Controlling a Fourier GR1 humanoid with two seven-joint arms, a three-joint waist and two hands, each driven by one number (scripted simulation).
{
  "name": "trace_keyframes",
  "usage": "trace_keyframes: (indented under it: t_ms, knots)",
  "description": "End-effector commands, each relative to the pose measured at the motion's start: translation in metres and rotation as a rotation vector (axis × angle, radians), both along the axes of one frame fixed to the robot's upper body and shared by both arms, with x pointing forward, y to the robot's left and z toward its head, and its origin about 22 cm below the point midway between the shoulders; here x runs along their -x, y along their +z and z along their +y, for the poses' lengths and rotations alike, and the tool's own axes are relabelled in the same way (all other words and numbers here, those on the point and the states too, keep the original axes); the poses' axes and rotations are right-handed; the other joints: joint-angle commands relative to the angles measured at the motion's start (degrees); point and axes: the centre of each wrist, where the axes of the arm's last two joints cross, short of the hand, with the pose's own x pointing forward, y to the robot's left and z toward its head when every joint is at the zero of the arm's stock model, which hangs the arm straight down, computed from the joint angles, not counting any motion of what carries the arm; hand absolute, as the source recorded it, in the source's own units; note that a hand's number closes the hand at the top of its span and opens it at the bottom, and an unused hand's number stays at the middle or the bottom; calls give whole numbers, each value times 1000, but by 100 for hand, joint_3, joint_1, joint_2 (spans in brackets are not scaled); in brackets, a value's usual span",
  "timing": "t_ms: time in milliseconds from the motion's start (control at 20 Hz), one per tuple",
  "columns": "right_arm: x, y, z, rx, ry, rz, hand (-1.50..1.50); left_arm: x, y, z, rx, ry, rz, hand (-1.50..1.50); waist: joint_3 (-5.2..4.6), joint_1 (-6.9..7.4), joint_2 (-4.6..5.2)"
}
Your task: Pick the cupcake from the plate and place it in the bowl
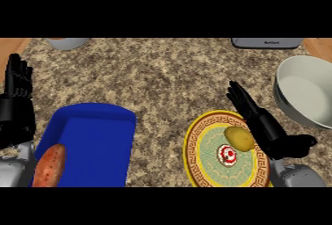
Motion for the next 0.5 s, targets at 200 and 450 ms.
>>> trace_keyframes:
  t_ms: [200,450]
  knots:
    - [-17,109,-2,-16,448,-451,150,10,-31,10,31,-71,215,0,78,37,107]
    - [-8,85,-99,627,17,-265,-150,19,-41,14,84,-94,326,0,84,-279,105]
